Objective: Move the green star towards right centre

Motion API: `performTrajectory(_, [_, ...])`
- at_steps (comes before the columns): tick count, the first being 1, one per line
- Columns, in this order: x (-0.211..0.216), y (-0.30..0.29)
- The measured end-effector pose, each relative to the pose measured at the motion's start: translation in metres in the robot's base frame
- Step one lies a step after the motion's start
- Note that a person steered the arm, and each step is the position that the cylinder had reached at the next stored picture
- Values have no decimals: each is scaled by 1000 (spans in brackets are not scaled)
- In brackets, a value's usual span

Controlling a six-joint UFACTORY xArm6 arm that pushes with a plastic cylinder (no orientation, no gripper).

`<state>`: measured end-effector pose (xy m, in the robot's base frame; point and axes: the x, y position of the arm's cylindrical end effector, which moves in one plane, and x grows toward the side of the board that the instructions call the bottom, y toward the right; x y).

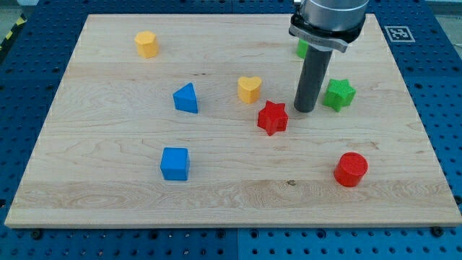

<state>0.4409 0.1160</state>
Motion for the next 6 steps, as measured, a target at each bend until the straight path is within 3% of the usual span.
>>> performTrajectory(2, [-36,37])
performTrajectory(4, [-35,77])
performTrajectory(6, [-68,65])
